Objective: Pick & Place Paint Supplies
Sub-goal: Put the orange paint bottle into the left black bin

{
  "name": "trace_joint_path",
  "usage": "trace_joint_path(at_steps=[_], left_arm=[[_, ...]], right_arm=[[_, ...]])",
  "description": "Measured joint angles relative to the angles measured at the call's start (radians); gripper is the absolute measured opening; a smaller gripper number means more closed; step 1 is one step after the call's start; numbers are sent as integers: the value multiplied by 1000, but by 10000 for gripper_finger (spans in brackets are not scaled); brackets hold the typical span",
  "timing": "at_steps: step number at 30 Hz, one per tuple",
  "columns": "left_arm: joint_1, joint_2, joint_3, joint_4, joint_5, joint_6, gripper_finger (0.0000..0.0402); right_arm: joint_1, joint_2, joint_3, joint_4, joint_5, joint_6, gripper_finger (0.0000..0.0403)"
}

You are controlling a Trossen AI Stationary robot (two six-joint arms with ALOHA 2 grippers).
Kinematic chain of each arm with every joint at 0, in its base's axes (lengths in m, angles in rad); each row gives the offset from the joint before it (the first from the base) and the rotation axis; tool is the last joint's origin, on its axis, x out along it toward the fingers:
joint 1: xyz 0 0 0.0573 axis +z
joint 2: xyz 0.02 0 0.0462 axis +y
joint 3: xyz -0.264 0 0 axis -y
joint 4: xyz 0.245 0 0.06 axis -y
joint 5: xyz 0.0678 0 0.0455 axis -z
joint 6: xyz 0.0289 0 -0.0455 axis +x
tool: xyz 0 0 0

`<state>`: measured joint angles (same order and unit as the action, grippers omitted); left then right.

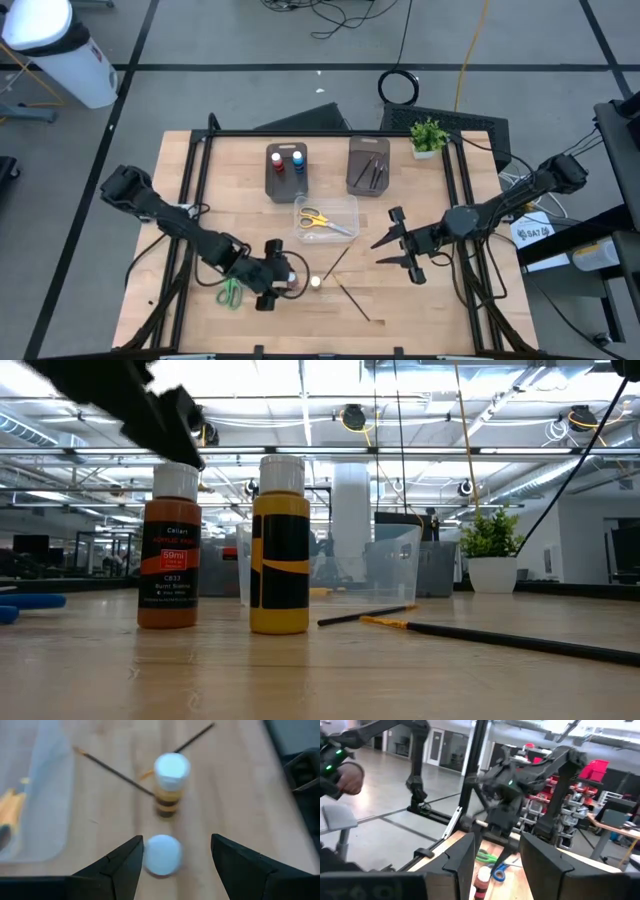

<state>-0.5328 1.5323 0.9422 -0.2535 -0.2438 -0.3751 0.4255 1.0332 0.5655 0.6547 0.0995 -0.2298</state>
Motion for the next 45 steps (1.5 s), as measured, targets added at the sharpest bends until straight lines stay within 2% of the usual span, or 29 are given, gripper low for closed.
trace_joint_path(at_steps=[5,16,20,25,30,37,45], left_arm=[[12,53,0,-15,-9,-4,243],[18,44,0,-15,-9,-4,238],[19,44,0,-13,-9,-8,202],[22,44,0,-10,13,-19,128],[41,33,0,-13,67,-34,123],[67,-108,-1,-91,47,-70,123],[169,-345,-1,-181,-151,29,123]], right_arm=[[0,0,0,7,8,0,140],[0,0,0,7,8,0,135],[0,0,0,1,8,0,135],[0,0,0,-1,8,0,135],[0,0,0,-1,8,0,135],[0,0,-1,-1,8,0,134],[-1,0,-1,-5,8,0,134]])
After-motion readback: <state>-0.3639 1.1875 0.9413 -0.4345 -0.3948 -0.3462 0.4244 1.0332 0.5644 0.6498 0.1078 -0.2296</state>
